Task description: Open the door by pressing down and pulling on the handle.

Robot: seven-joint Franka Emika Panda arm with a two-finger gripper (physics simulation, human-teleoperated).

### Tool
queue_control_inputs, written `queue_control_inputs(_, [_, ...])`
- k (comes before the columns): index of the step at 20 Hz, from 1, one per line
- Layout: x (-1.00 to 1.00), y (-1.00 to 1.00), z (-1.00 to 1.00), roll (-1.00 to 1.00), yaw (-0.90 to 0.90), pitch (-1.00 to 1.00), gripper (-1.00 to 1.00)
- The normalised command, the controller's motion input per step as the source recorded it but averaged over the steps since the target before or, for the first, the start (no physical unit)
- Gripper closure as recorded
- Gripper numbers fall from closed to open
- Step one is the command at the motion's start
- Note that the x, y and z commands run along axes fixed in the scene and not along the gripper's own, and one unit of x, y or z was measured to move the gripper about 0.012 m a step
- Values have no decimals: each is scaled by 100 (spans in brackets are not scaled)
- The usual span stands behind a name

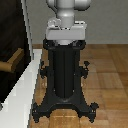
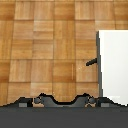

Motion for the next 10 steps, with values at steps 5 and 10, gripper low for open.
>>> queue_control_inputs(5, [0,-60,0,0,0,0,-100])
queue_control_inputs(10, [0,-80,0,0,0,0,-100])
